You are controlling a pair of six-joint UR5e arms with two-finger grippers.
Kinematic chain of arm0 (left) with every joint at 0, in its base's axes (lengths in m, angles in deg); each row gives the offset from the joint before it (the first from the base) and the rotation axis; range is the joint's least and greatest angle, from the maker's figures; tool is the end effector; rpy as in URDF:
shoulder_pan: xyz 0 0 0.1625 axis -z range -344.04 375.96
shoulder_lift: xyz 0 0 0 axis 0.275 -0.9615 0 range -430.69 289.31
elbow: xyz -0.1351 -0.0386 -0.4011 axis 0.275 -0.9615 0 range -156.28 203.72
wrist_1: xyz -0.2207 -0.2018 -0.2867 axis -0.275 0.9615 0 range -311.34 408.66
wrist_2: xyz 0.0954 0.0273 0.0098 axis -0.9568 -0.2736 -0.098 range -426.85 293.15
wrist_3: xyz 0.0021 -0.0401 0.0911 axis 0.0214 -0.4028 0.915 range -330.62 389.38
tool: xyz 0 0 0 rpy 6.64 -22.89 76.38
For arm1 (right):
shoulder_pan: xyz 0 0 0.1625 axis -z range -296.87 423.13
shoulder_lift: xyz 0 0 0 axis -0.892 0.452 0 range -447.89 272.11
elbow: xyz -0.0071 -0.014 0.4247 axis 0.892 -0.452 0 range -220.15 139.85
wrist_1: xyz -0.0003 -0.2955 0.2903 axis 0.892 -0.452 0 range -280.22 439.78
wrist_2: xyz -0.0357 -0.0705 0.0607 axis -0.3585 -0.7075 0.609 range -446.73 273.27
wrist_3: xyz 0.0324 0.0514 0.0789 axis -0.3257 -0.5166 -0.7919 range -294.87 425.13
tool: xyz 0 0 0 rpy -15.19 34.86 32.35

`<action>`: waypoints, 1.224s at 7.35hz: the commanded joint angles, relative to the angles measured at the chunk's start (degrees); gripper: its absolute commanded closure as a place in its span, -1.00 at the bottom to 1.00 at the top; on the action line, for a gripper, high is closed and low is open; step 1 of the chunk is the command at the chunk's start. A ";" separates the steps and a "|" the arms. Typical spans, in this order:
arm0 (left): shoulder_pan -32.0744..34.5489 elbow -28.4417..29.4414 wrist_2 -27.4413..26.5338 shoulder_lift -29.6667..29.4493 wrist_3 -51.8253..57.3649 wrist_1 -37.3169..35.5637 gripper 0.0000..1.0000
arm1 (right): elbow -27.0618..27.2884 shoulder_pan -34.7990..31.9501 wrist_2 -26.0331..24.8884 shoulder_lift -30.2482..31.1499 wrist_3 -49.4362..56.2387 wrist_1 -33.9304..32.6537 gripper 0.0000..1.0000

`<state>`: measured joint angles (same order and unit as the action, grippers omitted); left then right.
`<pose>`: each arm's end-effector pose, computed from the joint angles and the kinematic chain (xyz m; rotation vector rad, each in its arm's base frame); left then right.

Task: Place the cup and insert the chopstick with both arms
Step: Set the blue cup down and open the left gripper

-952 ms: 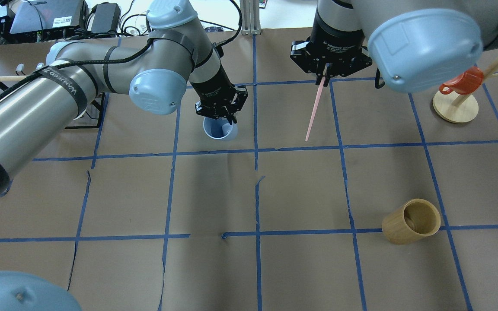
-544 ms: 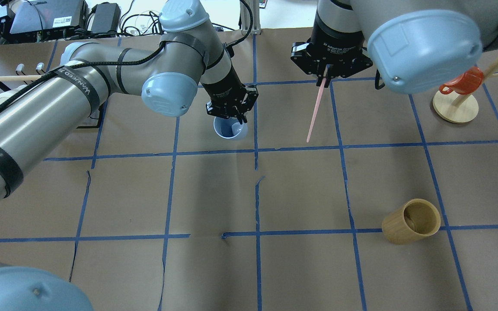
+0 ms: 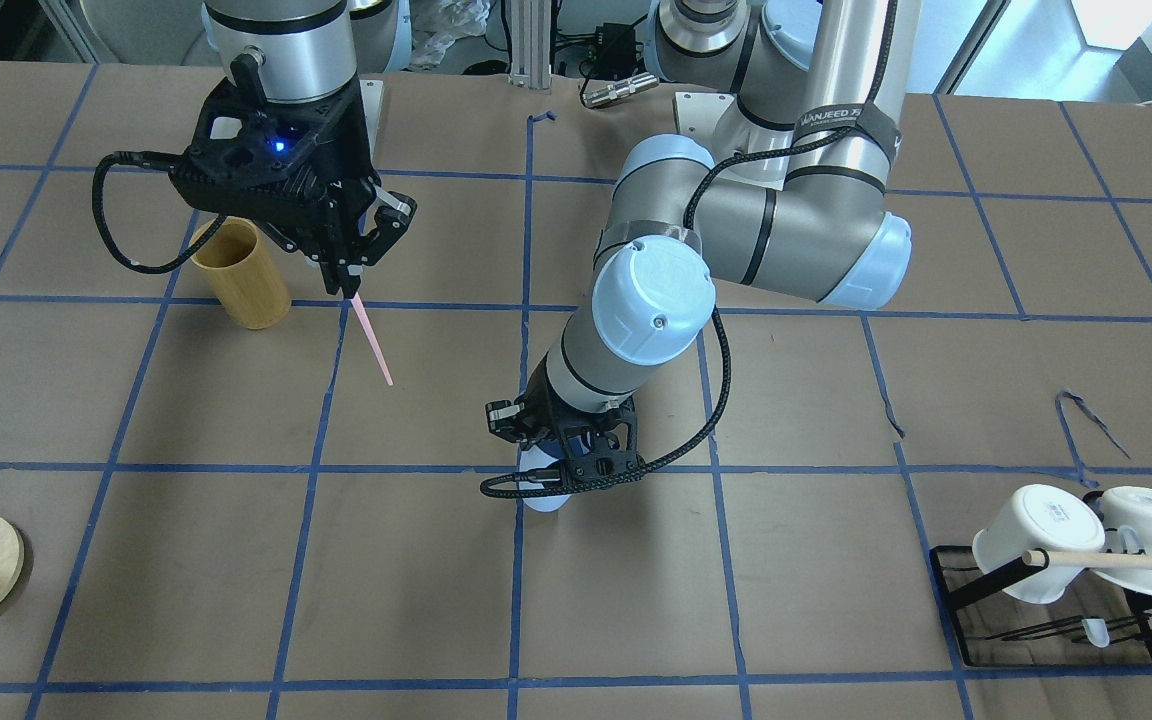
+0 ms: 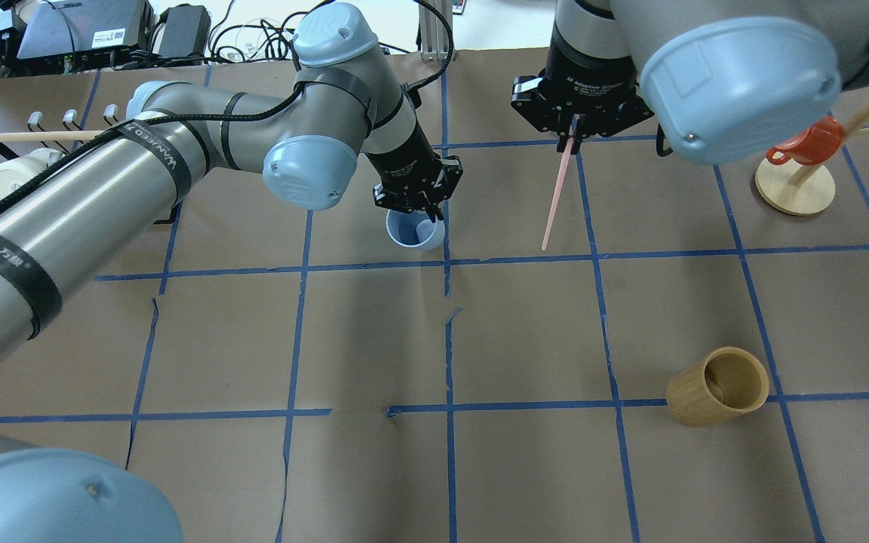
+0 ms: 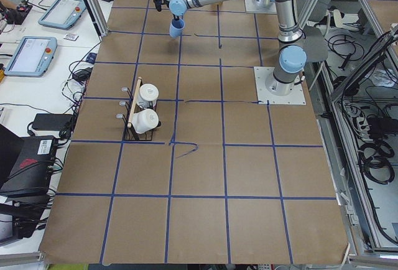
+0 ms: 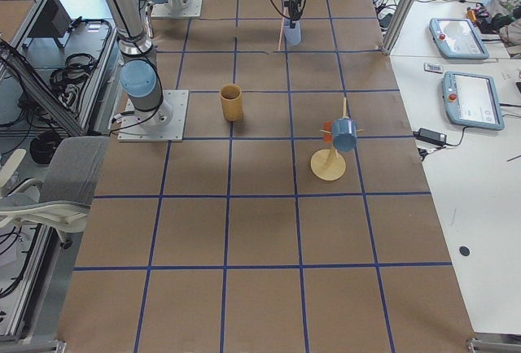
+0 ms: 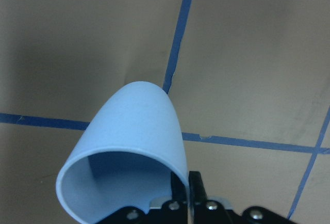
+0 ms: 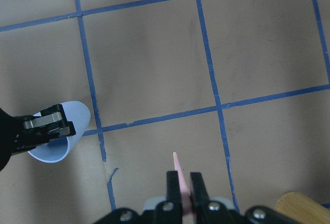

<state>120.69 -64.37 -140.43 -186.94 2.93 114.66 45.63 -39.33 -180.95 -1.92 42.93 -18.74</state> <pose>-0.3200 -0.5822 0.2859 0.2945 -2.8562 -0.1539 0.2386 -0.4959 0.5047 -0.2724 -3.0938 0.2600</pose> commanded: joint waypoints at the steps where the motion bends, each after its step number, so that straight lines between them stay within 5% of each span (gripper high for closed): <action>1: 0.13 -0.06 0.02 -0.20 0.00 -0.26 -0.80 | 0.09 0.06 -0.09 -0.01 -0.03 0.00 1.00; 7: -0.48 -1.11 -1.21 3.65 2.36 -0.45 -1.00 | -0.26 -0.73 0.70 0.25 -0.82 -0.35 1.00; 9: -2.15 -4.53 -8.98 8.73 9.13 1.84 -1.00 | -0.27 -0.82 1.14 0.17 -0.73 -3.92 1.00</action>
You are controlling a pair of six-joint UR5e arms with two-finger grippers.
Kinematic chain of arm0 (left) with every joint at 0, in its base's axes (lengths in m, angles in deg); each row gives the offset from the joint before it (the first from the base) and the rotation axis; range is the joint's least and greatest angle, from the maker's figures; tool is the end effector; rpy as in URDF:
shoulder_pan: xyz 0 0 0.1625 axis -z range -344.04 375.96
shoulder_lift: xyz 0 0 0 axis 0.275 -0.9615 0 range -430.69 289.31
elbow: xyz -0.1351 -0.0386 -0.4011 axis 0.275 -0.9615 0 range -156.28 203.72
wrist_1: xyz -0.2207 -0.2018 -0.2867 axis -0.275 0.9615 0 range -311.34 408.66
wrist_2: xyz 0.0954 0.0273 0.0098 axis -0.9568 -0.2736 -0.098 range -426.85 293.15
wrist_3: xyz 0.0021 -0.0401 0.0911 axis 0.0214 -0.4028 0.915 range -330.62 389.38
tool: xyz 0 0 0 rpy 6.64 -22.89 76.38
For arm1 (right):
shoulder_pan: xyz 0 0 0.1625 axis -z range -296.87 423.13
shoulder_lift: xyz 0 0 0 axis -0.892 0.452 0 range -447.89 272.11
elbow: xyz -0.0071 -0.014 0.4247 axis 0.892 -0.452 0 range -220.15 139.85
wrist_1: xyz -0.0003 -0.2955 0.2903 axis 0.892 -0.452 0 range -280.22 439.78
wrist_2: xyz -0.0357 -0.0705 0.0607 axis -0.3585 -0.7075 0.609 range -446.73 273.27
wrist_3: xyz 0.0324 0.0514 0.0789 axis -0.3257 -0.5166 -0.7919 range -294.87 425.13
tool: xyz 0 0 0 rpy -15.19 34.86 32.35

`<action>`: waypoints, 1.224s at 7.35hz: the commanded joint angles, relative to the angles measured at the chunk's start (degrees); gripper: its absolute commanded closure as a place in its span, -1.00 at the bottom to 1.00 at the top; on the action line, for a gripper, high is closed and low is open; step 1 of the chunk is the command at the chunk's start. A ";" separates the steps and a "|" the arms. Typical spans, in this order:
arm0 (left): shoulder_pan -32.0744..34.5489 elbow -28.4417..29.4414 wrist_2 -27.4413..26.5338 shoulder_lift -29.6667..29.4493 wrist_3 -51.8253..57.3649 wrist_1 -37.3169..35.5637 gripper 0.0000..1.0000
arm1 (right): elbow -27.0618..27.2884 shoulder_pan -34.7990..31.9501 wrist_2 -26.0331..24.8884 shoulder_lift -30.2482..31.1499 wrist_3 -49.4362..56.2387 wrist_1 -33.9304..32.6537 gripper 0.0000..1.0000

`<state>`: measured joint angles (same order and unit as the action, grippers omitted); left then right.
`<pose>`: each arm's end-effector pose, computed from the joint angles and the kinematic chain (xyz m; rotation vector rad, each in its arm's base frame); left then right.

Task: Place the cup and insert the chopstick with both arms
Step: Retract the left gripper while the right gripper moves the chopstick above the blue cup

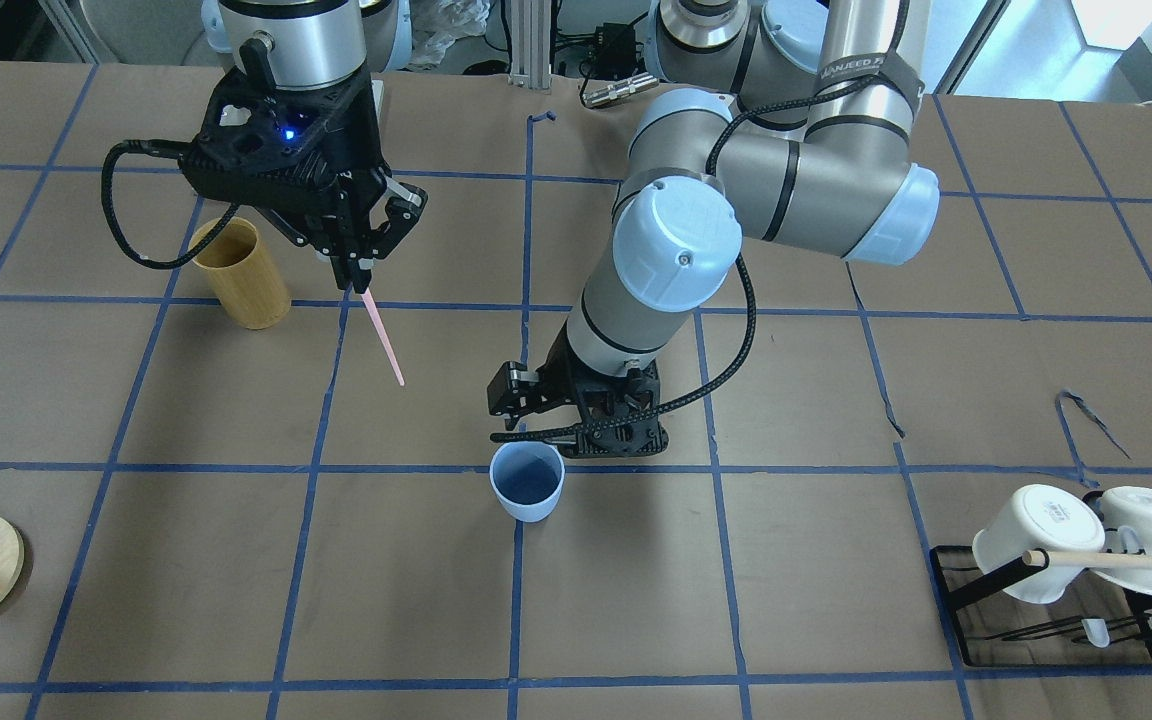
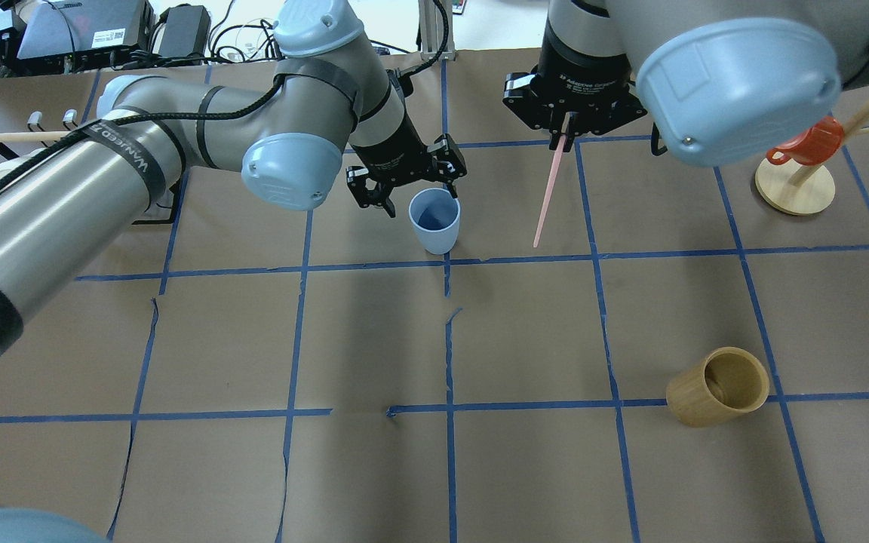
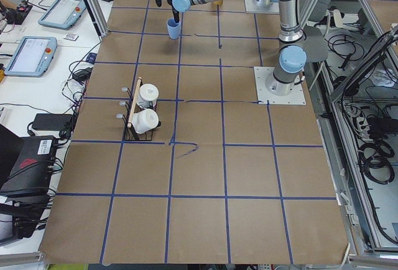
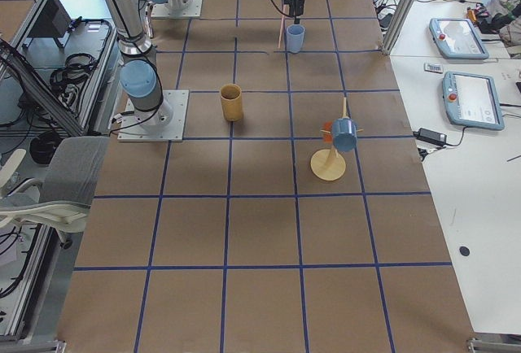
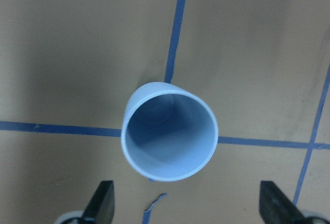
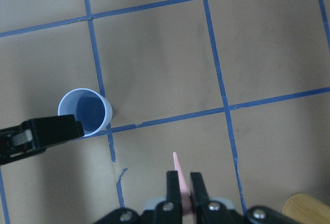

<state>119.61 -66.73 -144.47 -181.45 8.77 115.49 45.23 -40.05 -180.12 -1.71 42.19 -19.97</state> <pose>-0.2964 -0.5652 0.3242 0.1722 -2.9196 -0.0459 0.2464 -0.4936 0.5126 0.2745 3.1139 -0.3032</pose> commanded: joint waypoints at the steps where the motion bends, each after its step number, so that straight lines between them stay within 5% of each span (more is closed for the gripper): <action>1: -2.56 -4.01 -6.12 5.70 4.87 1.11 -1.00 | 0.22 -0.10 0.49 -0.13 0.27 -5.17 1.00; 4: -8.26 -7.53 -6.48 13.61 14.95 6.61 -1.00 | 0.31 -0.54 5.58 -2.05 -0.08 -13.67 1.00; 7: -16.44 -9.21 -11.89 21.79 29.71 16.83 -1.00 | 0.92 -3.51 5.67 -3.29 -2.43 -14.51 1.00; 9: -17.08 -8.95 -12.11 25.48 29.14 20.69 -1.00 | 3.73 -5.54 6.37 -3.82 -4.03 -14.68 1.00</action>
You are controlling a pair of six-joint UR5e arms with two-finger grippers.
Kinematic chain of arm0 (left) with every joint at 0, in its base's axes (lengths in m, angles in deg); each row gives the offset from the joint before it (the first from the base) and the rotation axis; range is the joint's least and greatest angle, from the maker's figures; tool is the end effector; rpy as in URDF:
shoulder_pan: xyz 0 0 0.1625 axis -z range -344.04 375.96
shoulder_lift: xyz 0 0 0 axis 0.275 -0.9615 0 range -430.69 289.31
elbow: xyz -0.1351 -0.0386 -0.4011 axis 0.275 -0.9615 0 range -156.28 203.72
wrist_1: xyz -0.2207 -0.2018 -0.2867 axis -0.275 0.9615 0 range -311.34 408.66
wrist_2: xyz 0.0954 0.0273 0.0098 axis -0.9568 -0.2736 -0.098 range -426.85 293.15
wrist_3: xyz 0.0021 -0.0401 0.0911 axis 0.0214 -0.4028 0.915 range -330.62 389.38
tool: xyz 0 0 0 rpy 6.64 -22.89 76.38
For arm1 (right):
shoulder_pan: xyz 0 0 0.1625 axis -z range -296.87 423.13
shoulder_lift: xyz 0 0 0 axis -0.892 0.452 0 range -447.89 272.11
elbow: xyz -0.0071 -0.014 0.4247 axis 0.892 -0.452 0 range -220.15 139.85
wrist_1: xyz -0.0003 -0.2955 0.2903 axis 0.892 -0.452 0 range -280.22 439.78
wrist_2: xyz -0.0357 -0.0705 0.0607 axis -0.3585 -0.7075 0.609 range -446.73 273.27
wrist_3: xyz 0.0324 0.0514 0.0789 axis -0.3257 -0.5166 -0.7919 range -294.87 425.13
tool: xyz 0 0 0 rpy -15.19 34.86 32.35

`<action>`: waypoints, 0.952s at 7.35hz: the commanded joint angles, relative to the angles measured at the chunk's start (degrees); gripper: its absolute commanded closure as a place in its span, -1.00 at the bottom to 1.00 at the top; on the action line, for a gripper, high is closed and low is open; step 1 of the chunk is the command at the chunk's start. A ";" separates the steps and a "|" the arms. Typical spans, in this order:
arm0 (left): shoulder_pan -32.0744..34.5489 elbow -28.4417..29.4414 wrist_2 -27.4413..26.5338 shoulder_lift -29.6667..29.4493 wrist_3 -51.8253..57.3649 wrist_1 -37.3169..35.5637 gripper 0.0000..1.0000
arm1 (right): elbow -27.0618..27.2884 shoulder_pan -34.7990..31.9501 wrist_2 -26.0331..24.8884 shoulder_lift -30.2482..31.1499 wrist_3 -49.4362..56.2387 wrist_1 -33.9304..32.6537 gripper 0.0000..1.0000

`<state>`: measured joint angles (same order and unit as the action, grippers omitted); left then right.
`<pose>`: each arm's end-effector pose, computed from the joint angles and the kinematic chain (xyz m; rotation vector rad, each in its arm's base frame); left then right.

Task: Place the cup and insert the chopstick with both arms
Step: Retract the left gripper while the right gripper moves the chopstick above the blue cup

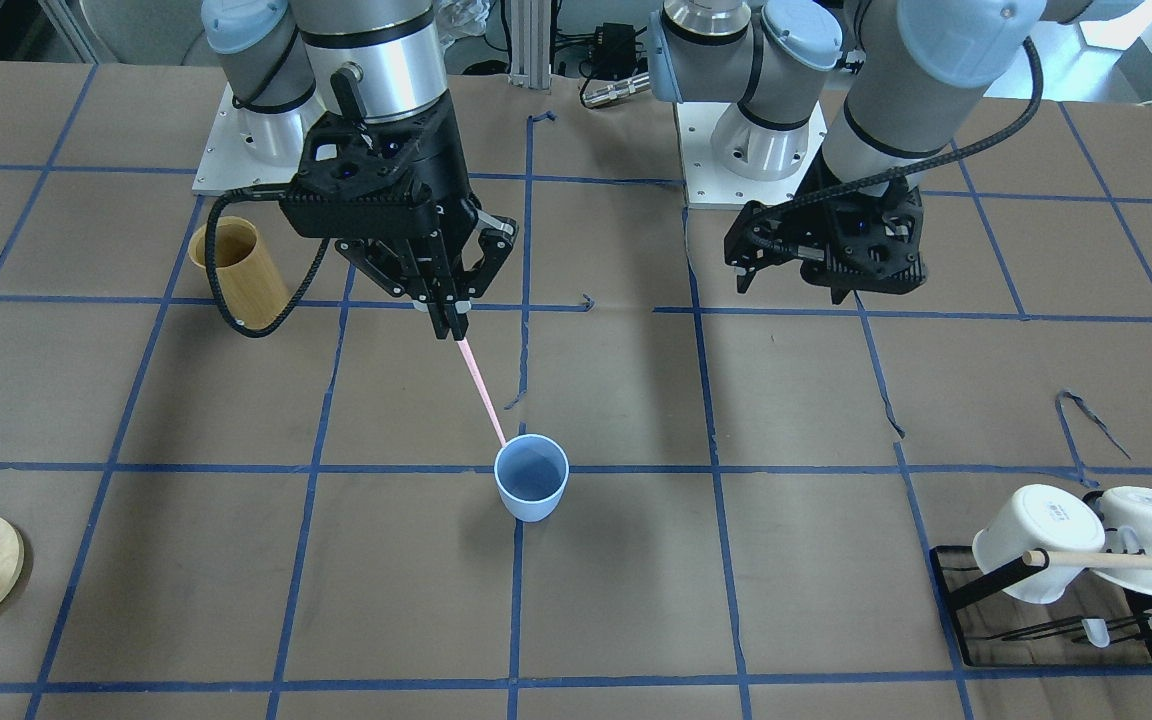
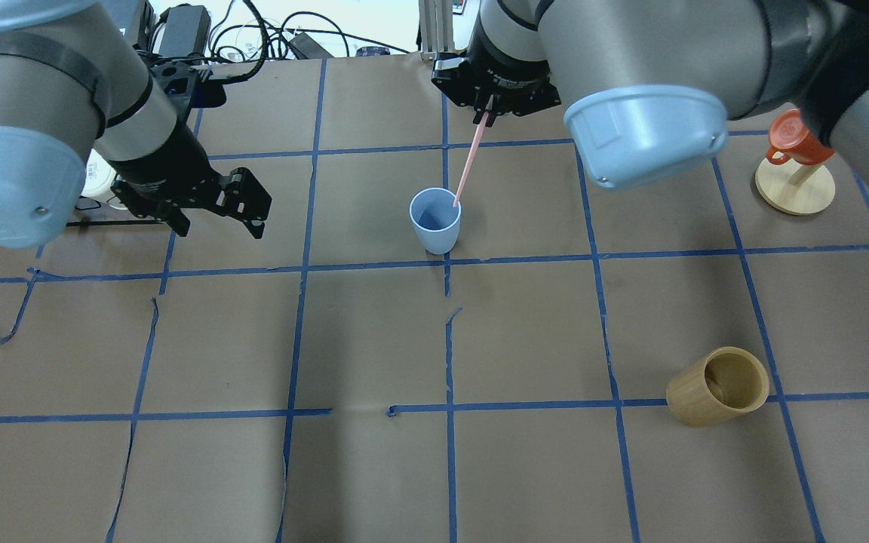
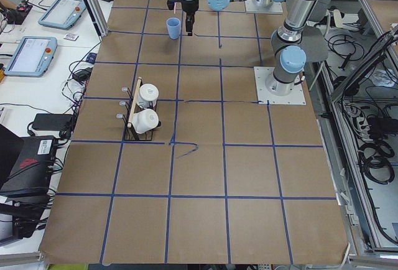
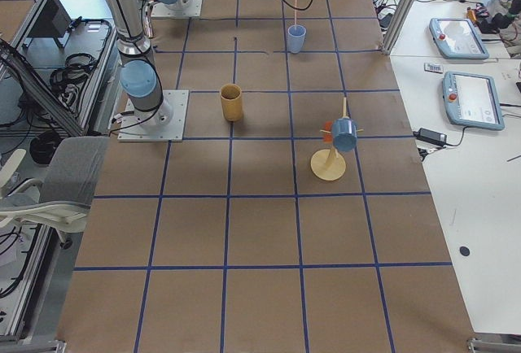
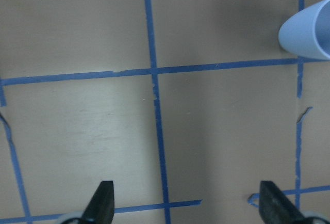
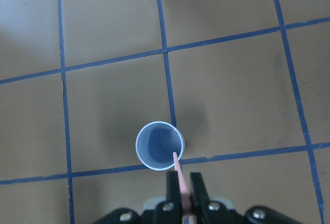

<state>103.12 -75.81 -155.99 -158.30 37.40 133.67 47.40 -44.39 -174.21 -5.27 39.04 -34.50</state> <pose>-0.1115 -0.4734 0.4351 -0.1406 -3.1193 -0.0564 0.3036 -0.5044 0.4895 0.2090 2.9359 -0.4420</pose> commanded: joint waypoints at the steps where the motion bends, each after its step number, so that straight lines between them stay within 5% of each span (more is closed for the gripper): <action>1: -0.24 0.74 -0.60 2.35 -2.19 3.66 -1.00 | 2.09 -1.21 0.56 -0.26 -0.89 -0.24 1.00; 4: -0.24 7.23 -1.40 -0.80 -6.76 10.24 -1.00 | 2.36 -1.30 2.05 -0.61 -0.80 -2.85 1.00; 7: -0.15 7.25 -0.51 -1.60 -8.19 9.65 -1.00 | 2.18 -1.21 1.96 -0.97 -1.06 -5.51 1.00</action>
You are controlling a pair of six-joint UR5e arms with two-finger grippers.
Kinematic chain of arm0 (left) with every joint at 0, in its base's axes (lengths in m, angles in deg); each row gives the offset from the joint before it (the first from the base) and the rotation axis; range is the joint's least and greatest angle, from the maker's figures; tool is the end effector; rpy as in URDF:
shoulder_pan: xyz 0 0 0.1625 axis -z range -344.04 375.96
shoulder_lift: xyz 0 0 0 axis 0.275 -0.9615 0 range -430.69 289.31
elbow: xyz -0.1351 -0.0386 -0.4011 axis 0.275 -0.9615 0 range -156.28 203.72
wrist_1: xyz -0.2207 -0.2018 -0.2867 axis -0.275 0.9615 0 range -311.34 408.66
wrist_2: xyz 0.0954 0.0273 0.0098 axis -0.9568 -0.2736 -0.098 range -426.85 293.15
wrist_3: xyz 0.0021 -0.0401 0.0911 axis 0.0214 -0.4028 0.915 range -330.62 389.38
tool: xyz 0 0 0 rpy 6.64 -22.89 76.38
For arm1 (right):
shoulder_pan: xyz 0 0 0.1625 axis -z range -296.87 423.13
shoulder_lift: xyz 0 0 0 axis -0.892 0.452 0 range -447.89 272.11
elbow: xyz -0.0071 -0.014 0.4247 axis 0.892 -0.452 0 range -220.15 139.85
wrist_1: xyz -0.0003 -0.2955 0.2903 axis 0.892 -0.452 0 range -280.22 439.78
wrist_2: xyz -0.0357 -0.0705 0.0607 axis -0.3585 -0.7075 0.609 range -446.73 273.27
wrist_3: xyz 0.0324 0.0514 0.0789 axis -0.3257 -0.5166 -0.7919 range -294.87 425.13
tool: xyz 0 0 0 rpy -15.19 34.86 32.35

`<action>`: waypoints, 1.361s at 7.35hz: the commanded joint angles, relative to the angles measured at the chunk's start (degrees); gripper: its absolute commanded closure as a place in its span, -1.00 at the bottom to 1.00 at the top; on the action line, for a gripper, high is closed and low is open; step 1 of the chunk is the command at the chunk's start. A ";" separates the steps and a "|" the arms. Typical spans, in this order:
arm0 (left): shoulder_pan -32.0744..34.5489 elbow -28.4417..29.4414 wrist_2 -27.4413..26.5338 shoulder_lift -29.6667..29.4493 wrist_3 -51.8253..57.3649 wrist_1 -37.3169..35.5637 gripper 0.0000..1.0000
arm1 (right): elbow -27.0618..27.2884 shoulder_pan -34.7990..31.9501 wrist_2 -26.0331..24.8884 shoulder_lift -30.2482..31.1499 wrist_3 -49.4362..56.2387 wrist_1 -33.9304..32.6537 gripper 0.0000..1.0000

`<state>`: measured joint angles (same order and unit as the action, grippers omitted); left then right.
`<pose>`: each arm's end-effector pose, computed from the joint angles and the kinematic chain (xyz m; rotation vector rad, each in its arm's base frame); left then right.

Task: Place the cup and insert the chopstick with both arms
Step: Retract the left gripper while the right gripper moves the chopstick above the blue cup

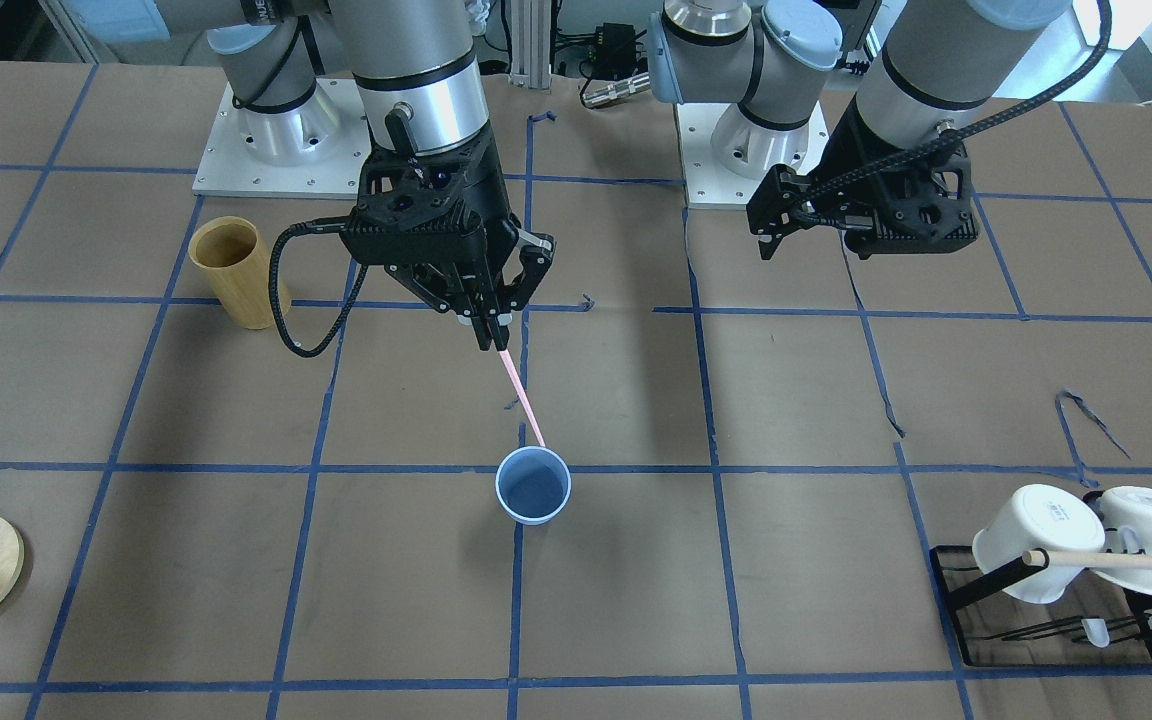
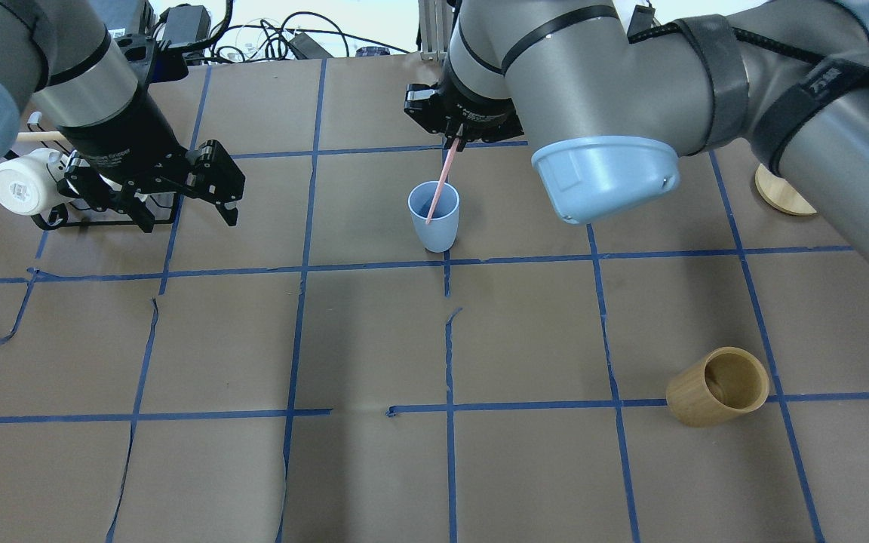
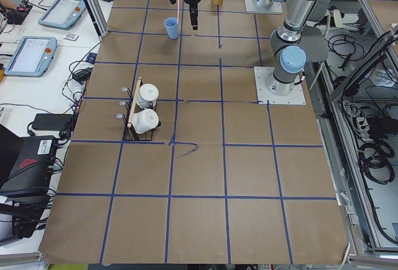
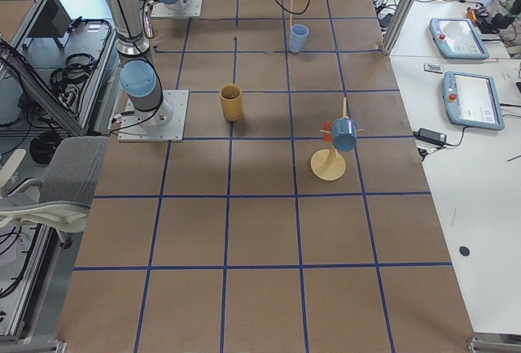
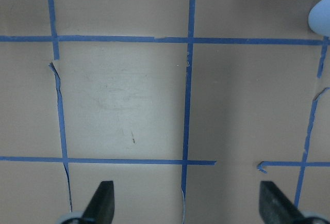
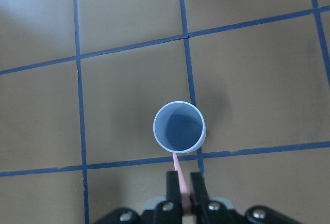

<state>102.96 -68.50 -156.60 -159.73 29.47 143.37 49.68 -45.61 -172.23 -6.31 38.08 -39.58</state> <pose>-0.1087 -0.4801 0.4694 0.0799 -3.1291 -0.1633 0.3197 -0.5032 0.4700 0.1885 2.8864 -0.4524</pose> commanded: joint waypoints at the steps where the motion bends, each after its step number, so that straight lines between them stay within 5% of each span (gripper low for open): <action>1: 0.01 -0.24 0.10 -0.17 -0.18 -0.84 -1.00 | -0.09 0.01 -0.10 0.25 -0.20 -0.26 1.00; 4: 0.01 -0.59 0.19 -0.17 -0.35 -1.02 -1.00 | -0.09 -3.22 -0.45 0.95 -10.88 2.90 1.00; 10: 0.10 -1.20 2.21 -0.17 -2.39 -1.02 -1.00 | -2.99 -0.34 -0.80 0.16 -10.22 0.99 1.00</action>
<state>103.11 -69.45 -154.36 -160.00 25.85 142.39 47.11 -46.77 -172.94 -5.80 27.40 -37.05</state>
